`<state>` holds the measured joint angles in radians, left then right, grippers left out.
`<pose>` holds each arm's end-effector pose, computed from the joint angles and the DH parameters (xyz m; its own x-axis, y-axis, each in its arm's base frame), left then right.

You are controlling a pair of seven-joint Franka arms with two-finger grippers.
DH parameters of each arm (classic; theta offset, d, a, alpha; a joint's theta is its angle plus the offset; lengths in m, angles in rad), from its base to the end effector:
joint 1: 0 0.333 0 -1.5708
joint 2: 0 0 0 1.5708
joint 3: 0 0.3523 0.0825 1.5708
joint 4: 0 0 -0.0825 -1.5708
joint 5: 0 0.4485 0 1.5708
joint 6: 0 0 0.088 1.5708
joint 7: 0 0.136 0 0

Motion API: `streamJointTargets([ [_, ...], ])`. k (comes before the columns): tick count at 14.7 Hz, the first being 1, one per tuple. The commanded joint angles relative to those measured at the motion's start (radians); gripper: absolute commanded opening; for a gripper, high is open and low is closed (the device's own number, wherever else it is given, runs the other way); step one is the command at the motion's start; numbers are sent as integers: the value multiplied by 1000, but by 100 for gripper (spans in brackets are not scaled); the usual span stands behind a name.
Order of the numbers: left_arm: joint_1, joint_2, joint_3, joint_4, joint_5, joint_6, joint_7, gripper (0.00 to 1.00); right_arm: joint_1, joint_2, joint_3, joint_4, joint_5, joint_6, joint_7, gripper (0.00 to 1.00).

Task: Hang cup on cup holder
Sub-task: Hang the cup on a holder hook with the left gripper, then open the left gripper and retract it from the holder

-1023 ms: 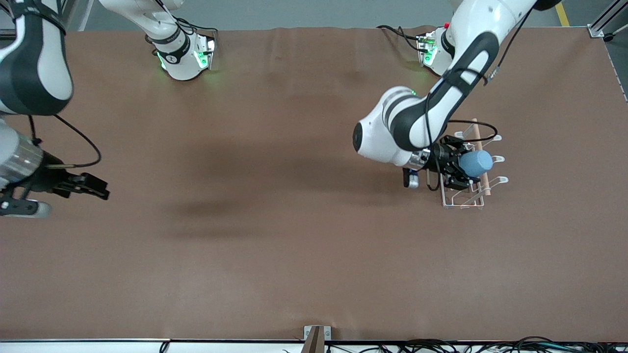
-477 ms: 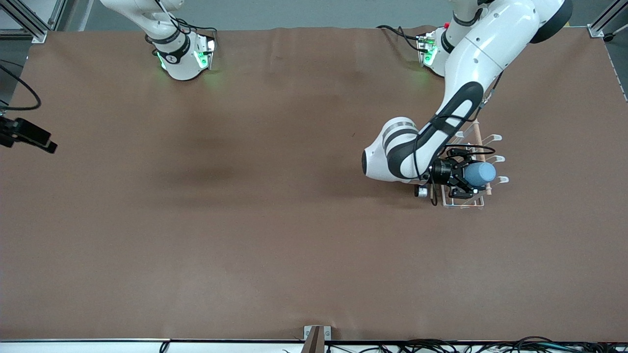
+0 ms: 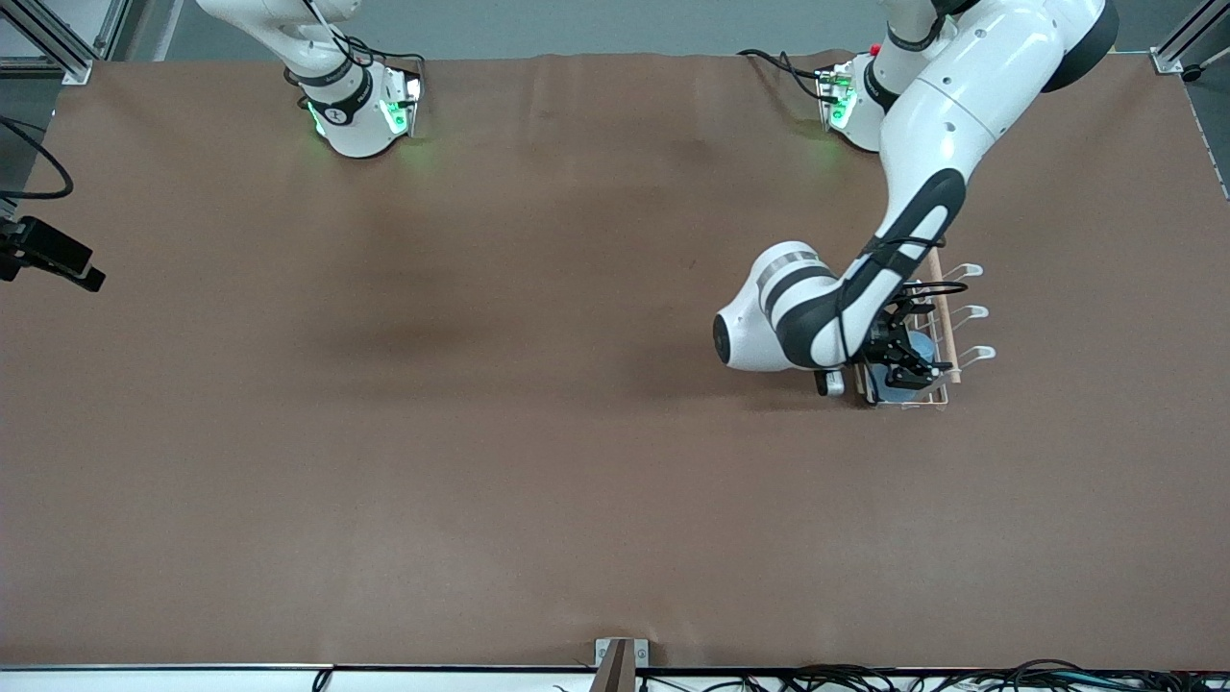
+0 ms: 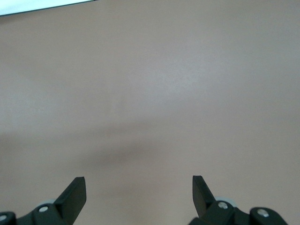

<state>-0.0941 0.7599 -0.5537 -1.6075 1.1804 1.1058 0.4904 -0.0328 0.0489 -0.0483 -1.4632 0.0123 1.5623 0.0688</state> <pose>0.6228 -0.2216 0.2157 0.0968 -0.2545 -0.9622 -0.9901 -0.1238 -0.0669 0.6353 -0.0491 0.6581 0.9876 -0.1490 0.0494 -0.1485 -0.9888 -0.0134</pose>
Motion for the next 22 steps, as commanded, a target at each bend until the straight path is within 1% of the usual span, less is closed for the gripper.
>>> streamJointTargets([
  [1, -3, -22, 21, 122, -37, -12, -31, 100, 1, -20, 2, -26, -5, 1, -23, 100],
  [2, 10, -48, 21, 145, -51, -12, -67, 100, -1, -20, 1, -25, -3, -5, -46, 100],
  [3, 14, -74, 21, 158, -109, -4, -119, 100, -2, -20, 1, -25, -3, -7, -46, 100],
  [4, 31, -117, 27, 178, -164, 28, -180, 100, -2, -20, 1, -25, -3, -7, -46, 100],
  [5, 49, -175, 40, 181, -248, 95, -276, 100, -1, -20, 1, -25, -2, -7, -46, 100],
  [6, 62, -238, 75, 178, -348, 162, -370, 100, -2, -20, -1, -25, -3, -7, -46, 100],
  [8, 51, -338, 196, 173, -560, 238, -565, 100, -2, -20, -1, -25, -3, -7, -46, 100],
  [9, 54, -381, 227, 173, -634, 268, -620, 100, -2, -20, -1, -25, -2, -7, -46, 100],
  [11, 60, -450, 303, 170, -776, 313, -628, 100, -2, -20, -1, -25, -3, -5, -46, 100],
  [13, 62, -528, 365, 141, -899, 368, -628, 100, -1, -20, -1, -25, -3, -4, -46, 100],
  [15, 62, -608, 428, 114, -1010, 391, -628, 100, -1, -20, -1, -25, -3, -4, -46, 100],
  [17, 62, -684, 492, 74, -1106, 401, -625, 100, -1, -20, -1, -25, -3, -4, -46, 100],
  [18, 62, -736, 503, 14, -1128, 439, -624, 100, -1, -18, -1, -25, -3, -4, -47, 100],
  [20, 62, -850, 505, -122, -1133, 566, -624, 100, -1, -18, -1, -25, -3, -4, -47, 100],
  [21, 60, -867, 506, -136, -1131, 572, -625, 100, -1, -20, -1, -25, -3, -2, -46, 100],
  [22, 60, -867, 506, -118, -1133, 571, -625, 100, -1, -18, -1, -25, -3, -2, -47, 100],
])
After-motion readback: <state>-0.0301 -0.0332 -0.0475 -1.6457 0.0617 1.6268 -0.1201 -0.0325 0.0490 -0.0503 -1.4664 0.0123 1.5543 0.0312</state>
